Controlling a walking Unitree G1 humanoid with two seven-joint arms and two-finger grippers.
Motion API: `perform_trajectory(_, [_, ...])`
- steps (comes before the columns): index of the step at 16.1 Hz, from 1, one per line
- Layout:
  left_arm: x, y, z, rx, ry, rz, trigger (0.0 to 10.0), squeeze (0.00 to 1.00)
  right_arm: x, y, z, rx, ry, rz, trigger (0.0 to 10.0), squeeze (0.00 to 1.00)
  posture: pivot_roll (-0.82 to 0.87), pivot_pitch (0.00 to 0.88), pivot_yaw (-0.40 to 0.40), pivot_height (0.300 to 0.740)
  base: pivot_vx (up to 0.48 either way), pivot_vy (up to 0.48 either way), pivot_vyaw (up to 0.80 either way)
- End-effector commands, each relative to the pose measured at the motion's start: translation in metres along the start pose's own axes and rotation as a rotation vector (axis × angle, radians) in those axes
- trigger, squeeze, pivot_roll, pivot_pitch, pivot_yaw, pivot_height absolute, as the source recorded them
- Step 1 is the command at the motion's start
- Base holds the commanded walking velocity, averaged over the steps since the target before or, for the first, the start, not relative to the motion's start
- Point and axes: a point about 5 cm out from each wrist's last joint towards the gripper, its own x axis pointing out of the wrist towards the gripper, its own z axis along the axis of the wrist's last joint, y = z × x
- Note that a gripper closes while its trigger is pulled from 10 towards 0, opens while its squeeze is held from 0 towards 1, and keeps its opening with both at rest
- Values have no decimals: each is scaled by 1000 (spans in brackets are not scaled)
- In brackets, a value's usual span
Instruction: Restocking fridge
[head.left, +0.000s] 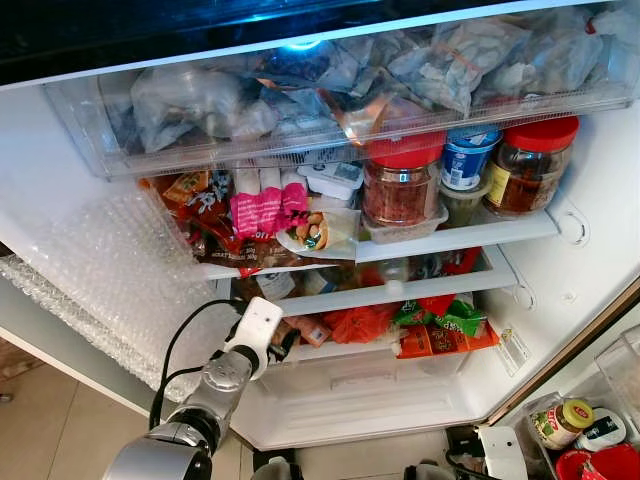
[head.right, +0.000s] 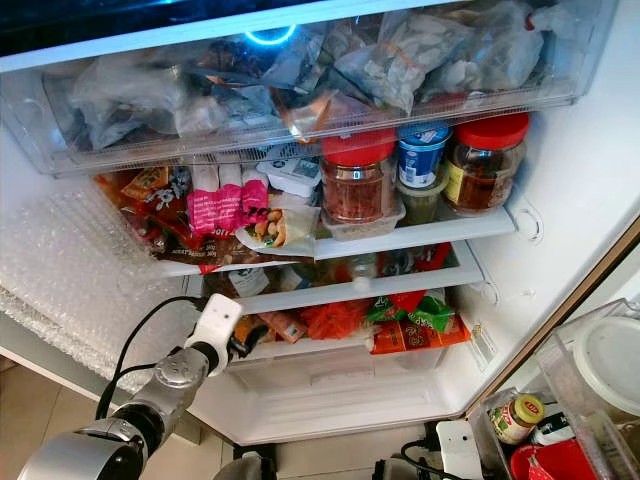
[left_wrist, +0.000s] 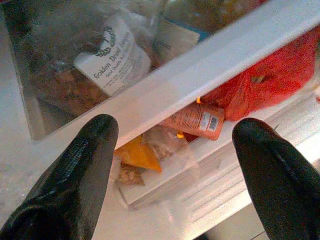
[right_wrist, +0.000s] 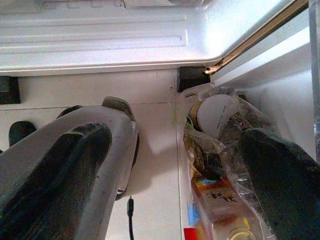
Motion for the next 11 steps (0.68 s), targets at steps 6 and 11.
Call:
perform_trajectory(6, [-8, 10, -3, -104, -74, 43, 10000, 0, -3, 2, -16, -3, 63, 12, 10000, 0, -41, 88, 95, 665, 0, 0, 0])
perform_trajectory(11, [-9, 1, -6, -123, -84, -43, 10000, 0, -3, 2, -16, 0, 62, 8, 10000, 0, -44, 85, 98, 665, 0, 0, 0])
